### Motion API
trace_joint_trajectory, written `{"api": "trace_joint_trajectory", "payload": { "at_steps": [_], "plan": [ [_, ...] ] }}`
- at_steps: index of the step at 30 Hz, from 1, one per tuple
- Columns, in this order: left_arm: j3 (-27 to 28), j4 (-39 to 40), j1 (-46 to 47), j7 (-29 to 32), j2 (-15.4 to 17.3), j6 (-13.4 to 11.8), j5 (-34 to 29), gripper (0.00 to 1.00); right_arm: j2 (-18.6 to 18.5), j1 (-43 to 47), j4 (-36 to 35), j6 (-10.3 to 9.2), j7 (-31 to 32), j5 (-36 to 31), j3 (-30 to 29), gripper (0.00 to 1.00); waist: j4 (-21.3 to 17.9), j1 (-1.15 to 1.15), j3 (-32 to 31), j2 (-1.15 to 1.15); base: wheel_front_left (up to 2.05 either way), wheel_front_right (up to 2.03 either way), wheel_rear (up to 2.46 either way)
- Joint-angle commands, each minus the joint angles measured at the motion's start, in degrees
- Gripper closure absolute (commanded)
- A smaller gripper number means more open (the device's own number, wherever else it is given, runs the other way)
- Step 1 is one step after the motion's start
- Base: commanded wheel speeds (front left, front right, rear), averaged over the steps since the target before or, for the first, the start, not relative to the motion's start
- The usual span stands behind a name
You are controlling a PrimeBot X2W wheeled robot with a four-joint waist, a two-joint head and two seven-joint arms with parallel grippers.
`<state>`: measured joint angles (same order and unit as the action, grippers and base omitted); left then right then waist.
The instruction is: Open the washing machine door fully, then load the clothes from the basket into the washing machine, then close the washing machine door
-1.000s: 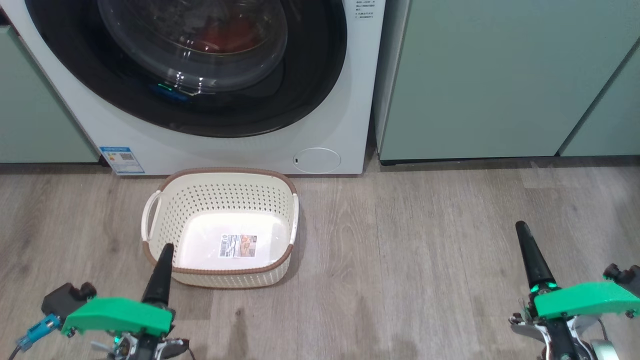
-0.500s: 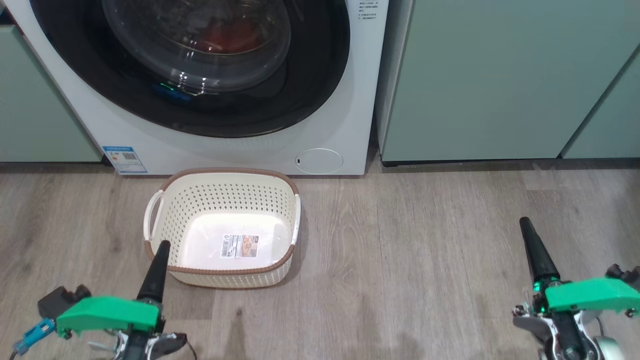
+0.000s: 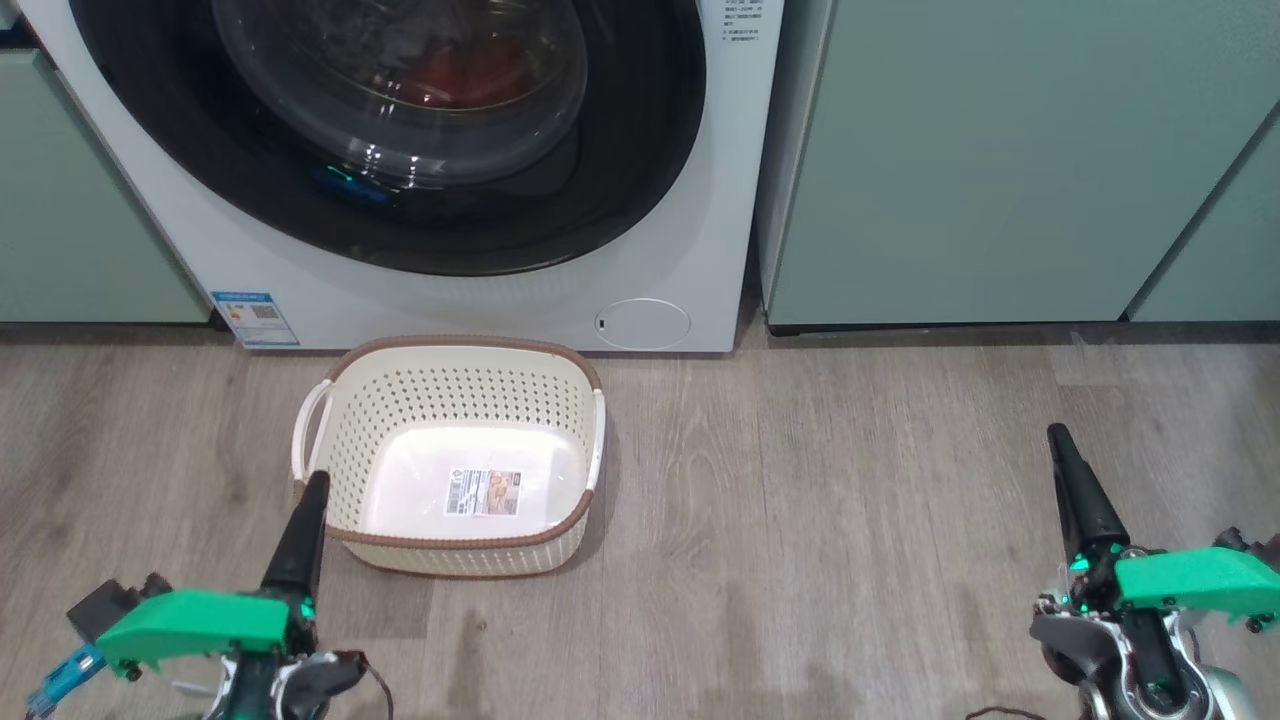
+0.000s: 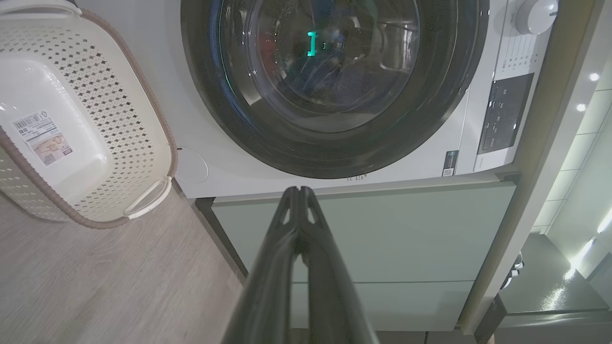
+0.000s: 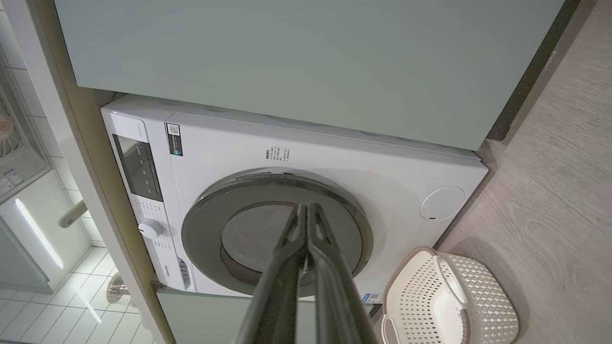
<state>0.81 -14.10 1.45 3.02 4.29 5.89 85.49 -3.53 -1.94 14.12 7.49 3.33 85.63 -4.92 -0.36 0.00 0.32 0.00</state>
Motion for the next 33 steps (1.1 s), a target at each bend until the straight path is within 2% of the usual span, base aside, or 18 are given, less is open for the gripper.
{"api": "trace_joint_trajectory", "payload": {
  "at_steps": [1,13,33],
  "plan": [
    [2.37,1.31,3.63,0.48,0.36,0.57,1.81,1.00,-0.87,-3.07,-1.50,0.00,0.42,1.79,0.87,1.00,0.04,0.00,-0.02,0.00,0.00,0.00,0.00],
    [3.84,0.13,4.58,1.97,-0.06,1.59,8.23,1.00,-0.83,-4.06,-0.22,0.00,1.50,8.24,0.45,1.00,0.36,0.00,-0.14,0.00,0.00,0.00,0.00],
    [4.26,0.11,4.62,2.30,-0.35,1.59,7.88,1.00,-0.51,-4.10,-0.19,0.00,1.87,7.86,0.00,1.00,0.36,0.00,-0.14,0.00,0.00,0.00,0.00]
  ]
}}
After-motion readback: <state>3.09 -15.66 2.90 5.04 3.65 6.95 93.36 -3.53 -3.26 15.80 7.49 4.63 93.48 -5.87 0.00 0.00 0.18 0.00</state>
